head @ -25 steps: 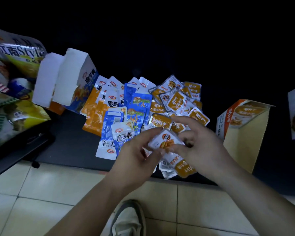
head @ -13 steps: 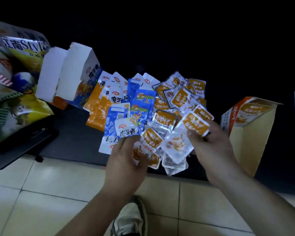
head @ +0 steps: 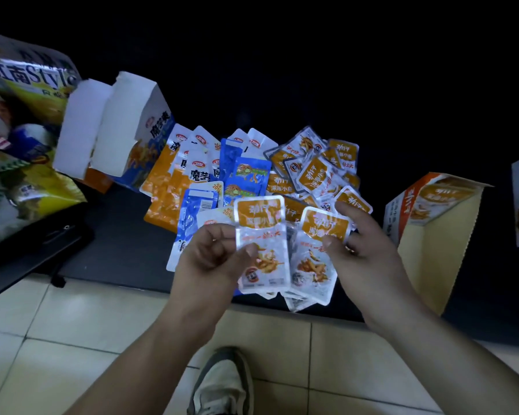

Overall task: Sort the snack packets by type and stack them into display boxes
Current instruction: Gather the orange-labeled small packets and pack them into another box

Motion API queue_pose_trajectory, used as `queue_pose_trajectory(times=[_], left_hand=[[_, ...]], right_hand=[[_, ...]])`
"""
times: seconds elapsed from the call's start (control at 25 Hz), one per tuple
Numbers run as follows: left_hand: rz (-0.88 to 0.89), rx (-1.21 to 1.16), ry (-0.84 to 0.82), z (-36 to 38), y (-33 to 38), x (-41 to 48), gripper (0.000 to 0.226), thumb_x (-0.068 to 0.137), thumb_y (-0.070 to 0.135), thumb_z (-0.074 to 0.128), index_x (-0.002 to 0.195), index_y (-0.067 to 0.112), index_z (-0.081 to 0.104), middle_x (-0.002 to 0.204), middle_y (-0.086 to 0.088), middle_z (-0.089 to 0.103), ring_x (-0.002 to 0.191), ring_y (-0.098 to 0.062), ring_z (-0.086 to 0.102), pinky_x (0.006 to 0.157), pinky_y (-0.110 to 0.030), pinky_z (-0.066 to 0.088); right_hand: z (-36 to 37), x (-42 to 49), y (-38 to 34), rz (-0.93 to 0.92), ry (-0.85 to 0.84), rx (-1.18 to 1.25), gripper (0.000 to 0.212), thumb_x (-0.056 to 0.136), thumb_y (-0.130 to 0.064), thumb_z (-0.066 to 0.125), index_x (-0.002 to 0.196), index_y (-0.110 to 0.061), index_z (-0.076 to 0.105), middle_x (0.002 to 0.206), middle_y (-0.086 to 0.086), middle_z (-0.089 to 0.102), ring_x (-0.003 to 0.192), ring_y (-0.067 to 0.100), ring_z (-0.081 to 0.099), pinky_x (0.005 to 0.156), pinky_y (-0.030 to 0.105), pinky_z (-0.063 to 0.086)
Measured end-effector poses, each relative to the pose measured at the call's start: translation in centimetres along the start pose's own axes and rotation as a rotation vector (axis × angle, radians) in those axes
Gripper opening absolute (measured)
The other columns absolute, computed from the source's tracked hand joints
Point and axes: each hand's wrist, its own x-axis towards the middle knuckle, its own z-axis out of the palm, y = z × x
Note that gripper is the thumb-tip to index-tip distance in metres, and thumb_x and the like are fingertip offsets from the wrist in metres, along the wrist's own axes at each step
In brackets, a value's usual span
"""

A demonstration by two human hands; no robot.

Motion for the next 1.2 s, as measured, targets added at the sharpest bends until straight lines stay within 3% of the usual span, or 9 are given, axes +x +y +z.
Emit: queue_pose_trajectory(times=[0.08,0.24,0.4,0.52,0.6,0.8,0.92,1.08,1.2], left_hand=[[-0.043,-0.080,-0.017,1.0,0.2,-0.4,0.029,0.088,-0.002,0.073,0.113,0.002,0.060,0.092,-0.027,0.073,0.083,-0.028,0.072,0.076,-0.041,0.060],[-0.028,-0.020,-0.056,3.9,-0.8,-1.3,0.030,0.086,-0.006,0.076,0.111,0.004,0.062,0.075,-0.012,0.072,0.065,-0.019,0.070,0.058,-0.030,0.056],[0.391,0.674,-0.048,3.1,-3.1,0.2,0.025,0.090,0.019,0.076,0.113,0.023,0.070,0.102,0.007,0.064,0.080,-0.010,0.066,0.069,-0.033,0.055],[0.325,1.086,0.035,1.8,-3.3,2.0,0.067,0.078,0.043,0.083,0.135,0.019,0.057,0.114,-0.002,0.061,0.103,-0.026,0.060,0.083,-0.042,0.053],[0.300,1.174,0.008,2.5,-3.3,2.3,0.074,0.076,0.045,0.084,0.139,0.019,0.055,0.116,-0.005,0.065,0.109,-0.031,0.059,0.084,-0.042,0.051],[0.360,1.057,0.077,2.2,-2.4,2.4,0.040,0.080,0.026,0.080,0.118,0.025,0.067,0.095,0.004,0.070,0.092,-0.026,0.064,0.071,-0.034,0.046],[0.299,0.805,0.037,1.6,-1.0,2.1,0.038,0.088,0.011,0.075,0.110,0.040,0.068,0.080,0.009,0.068,0.073,-0.012,0.067,0.068,-0.033,0.054],[0.359,0.608,-0.042,0.3,-0.7,2.4,0.032,0.093,0.008,0.073,0.099,0.039,0.078,0.097,0.008,0.071,0.086,-0.018,0.073,0.077,-0.046,0.062],[0.464,0.641,-0.069,0.9,-0.6,2.1,0.025,0.091,0.013,0.077,0.102,0.035,0.081,0.099,0.010,0.064,0.096,-0.021,0.068,0.082,-0.040,0.056]], right_hand=[[0.2,0.1,0.0,0.006,-0.017,0.002,0.046,0.104,-0.023,0.058,0.134,-0.056,0.050,0.070,-0.006,0.061,0.088,0.001,0.067,0.072,0.011,0.049],[0.7,-0.3,0.0,0.024,-0.045,0.074,0.044,0.098,-0.035,0.066,0.135,-0.056,0.052,0.118,-0.015,0.071,0.109,0.000,0.067,0.096,0.032,0.056],[-0.4,-0.9,-0.1,0.015,-0.004,-0.049,0.063,0.103,-0.020,0.059,0.145,-0.060,0.033,0.096,-0.034,0.065,0.092,-0.015,0.058,0.065,0.023,0.058],[-1.4,-0.9,0.9,0.027,0.053,-0.147,0.068,0.105,-0.025,0.054,0.154,-0.055,0.018,0.122,-0.019,0.056,0.086,-0.006,0.059,0.056,0.009,0.044],[-1.5,-0.9,1.3,0.051,0.059,-0.160,0.068,0.106,-0.026,0.050,0.157,-0.051,0.013,0.129,-0.010,0.055,0.087,-0.004,0.055,0.051,0.004,0.040],[-2.0,-0.4,1.6,0.069,0.079,-0.116,0.064,0.105,-0.024,0.053,0.155,-0.049,0.022,0.105,-0.009,0.065,0.075,-0.001,0.059,0.049,0.004,0.042],[-2.5,0.0,2.2,0.011,0.077,-0.042,0.061,0.099,-0.021,0.065,0.147,-0.048,0.039,0.130,-0.015,0.065,0.103,-0.002,0.068,0.084,0.018,0.052],[-3.4,-0.1,1.9,0.003,0.049,0.010,0.060,0.101,-0.021,0.064,0.144,-0.055,0.039,0.141,-0.027,0.055,0.114,-0.013,0.059,0.098,0.025,0.049],[-3.5,-0.3,1.7,0.022,0.075,0.024,0.060,0.102,-0.024,0.061,0.147,-0.054,0.035,0.114,-0.047,0.056,0.099,-0.026,0.056,0.089,0.018,0.044]])
